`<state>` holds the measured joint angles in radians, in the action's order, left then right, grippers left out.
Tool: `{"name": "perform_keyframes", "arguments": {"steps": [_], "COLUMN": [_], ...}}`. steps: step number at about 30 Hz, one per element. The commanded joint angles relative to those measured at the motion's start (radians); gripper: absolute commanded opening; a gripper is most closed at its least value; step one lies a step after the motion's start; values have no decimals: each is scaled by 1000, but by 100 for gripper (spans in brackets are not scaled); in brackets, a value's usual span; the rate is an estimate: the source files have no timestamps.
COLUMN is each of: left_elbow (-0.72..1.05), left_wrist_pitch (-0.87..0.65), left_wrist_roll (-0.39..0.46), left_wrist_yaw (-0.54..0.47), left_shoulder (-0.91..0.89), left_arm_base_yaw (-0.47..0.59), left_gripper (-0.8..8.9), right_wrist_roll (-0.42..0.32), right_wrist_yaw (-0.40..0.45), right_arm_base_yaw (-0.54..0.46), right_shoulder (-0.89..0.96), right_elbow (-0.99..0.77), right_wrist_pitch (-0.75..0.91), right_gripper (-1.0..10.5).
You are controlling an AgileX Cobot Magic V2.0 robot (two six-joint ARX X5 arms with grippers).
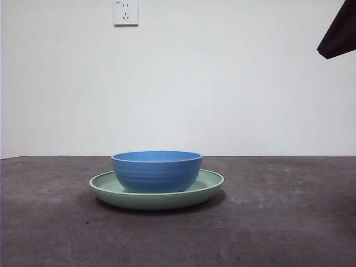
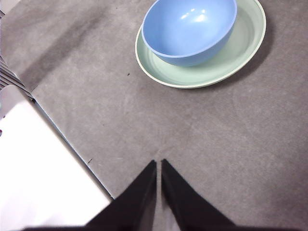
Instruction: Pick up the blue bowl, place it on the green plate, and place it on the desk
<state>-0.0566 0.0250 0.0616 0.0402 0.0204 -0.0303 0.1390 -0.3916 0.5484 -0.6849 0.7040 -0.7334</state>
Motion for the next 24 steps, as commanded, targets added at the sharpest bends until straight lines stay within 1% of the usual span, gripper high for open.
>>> {"name": "perform_keyframes", "arguments": {"steps": [1,5,13,24], "left_elbow": [23,45,45,45], "left_wrist_pitch": [0,28,158,162], "left_wrist_roll": [-3,-3,-3,-14], "left_wrist_yaw": [-1,-1,-1,0], "left_shoulder": [-18,-18,-18,-18], "left_arm_base_yaw": [1,1,1,1], "left_gripper": [15,15,15,15], "right_wrist_roll": [6,6,6,6], "right_wrist_yaw": [-1,-1,-1,-1], "right_arm_base_yaw": [6,6,6,6], "right_shoulder": [-5,-5,-5,-5], "right_elbow": [5,5,5,5], "right_wrist_pitch": [8,8,8,8], "right_gripper": [11,11,11,11]}}
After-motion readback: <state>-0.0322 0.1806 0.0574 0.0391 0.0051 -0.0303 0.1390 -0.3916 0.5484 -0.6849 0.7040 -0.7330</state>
